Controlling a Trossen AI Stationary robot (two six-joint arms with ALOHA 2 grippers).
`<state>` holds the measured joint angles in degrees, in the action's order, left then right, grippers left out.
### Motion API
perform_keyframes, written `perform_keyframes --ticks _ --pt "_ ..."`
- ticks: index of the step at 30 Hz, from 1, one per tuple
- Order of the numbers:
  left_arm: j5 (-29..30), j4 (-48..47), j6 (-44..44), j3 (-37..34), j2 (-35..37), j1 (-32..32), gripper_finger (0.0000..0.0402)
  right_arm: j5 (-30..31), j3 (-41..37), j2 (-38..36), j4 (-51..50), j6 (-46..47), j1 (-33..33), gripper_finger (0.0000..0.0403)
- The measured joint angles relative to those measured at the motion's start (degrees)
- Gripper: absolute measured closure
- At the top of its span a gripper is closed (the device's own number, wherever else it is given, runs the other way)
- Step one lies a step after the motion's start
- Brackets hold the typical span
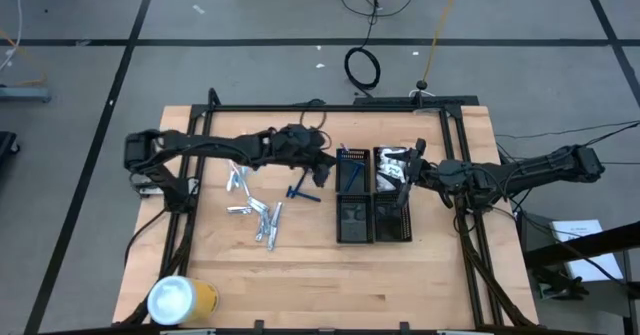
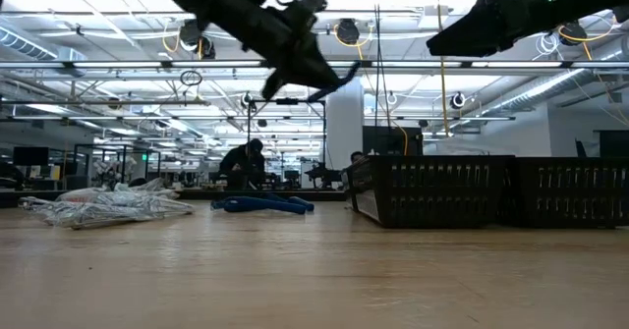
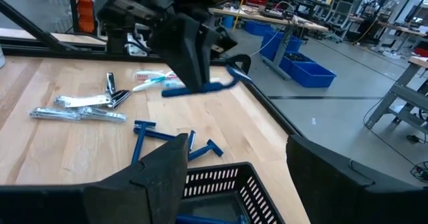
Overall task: Pick & Place Travel size toiletries
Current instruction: Put the razor into the top left black basket
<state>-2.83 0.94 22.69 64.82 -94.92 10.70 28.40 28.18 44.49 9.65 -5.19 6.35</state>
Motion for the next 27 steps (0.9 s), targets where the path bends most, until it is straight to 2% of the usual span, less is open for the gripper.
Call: perform_keyframes --ticks 6,12,18,27 --pt "-0.11 4.09 1.63 5.76 -10.26 -0.09 0.0392 0.0 0.0 0.01 0.0 0.02 0.0 0.0165" --pt "-0.5 5.47 4.56 8.2 -17.51 0.07 0.0389 -0.03 0.0 0.0 -0.08 0.02 0.07 0.0165" --pt "-0.52 4.87 4.46 8.55 -19.32 0.52 0.0365 -0.07 -0.01 0.0 -0.44 0.02 0.11 0.0165" --pt "-0.23 4.71 3.14 8.58 -18.72 0.65 0.0361 -0.09 0.0 0.0 -0.57 0.02 0.11 0.0165"
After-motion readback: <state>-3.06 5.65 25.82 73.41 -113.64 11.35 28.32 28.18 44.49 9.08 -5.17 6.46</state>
